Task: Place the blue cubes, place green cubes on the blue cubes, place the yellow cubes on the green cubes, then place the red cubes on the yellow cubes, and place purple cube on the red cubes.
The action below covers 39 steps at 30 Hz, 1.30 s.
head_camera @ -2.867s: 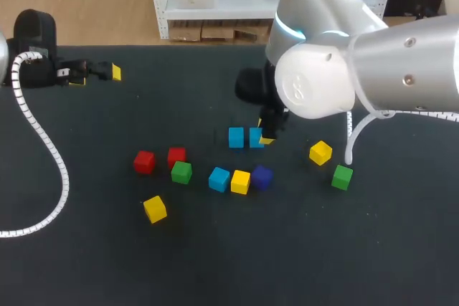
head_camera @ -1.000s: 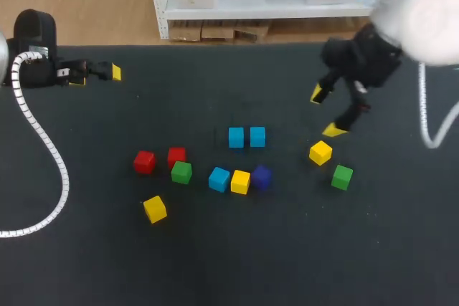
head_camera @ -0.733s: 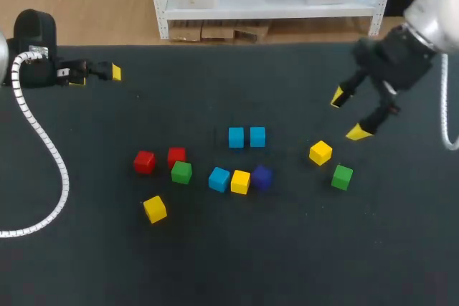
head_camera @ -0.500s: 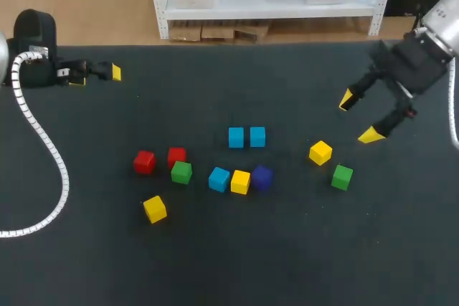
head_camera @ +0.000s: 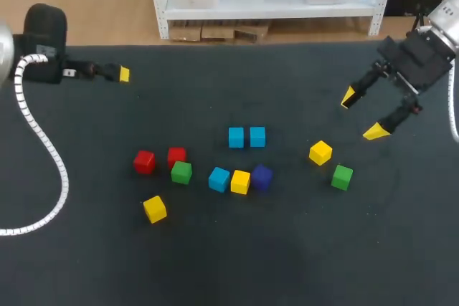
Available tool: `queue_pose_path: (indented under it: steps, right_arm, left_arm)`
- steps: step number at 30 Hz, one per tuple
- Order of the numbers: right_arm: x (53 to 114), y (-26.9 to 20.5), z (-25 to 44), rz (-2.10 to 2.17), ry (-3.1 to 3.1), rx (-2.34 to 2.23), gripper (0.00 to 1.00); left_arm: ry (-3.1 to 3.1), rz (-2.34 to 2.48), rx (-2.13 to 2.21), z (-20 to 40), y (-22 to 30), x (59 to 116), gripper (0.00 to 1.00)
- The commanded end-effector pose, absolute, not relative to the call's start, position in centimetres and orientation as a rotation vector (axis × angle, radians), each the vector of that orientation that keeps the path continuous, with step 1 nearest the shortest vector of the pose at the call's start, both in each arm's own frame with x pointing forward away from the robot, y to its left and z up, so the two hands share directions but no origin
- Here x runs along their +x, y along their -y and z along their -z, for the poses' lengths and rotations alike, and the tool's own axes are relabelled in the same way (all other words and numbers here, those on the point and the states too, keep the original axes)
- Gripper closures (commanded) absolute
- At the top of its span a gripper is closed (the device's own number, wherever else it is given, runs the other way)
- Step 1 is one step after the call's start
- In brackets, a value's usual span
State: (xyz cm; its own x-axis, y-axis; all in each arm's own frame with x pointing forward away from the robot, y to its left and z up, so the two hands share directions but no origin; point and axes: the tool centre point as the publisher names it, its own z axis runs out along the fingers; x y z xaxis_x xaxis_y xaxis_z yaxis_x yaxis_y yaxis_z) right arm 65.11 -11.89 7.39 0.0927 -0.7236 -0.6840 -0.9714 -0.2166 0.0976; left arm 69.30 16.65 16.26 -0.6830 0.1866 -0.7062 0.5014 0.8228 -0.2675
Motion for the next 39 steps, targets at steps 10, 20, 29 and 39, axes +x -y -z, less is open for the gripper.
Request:
queue_pose_path:
  steps: [10, 20, 29, 39]
  right_arm:
    - [65.2, 11.9, -7.4, -0.889, -1.664, -1.996, 0.00]
    - [65.2, 11.9, -7.4, -0.889, -1.664, -1.996, 0.00]
    - [65.2, 11.9, -7.4, -0.889, -1.664, -1.996, 0.00]
    - [65.2, 11.9, -7.4, -0.889, -1.664, -1.996, 0.00]
  left_arm:
    - [-1.812, 0.089, 2.095, -16.0, -16.8, 65.2, 0.00]
    - [-1.881, 0.205, 1.958, -16.4, -17.3, 65.7, 0.00]
    - [-1.881, 0.205, 1.958, -16.4, -17.3, 65.7, 0.00]
    - [-1.676, 0.028, 2.379, -13.2, -11.7, 63.9, 0.00]
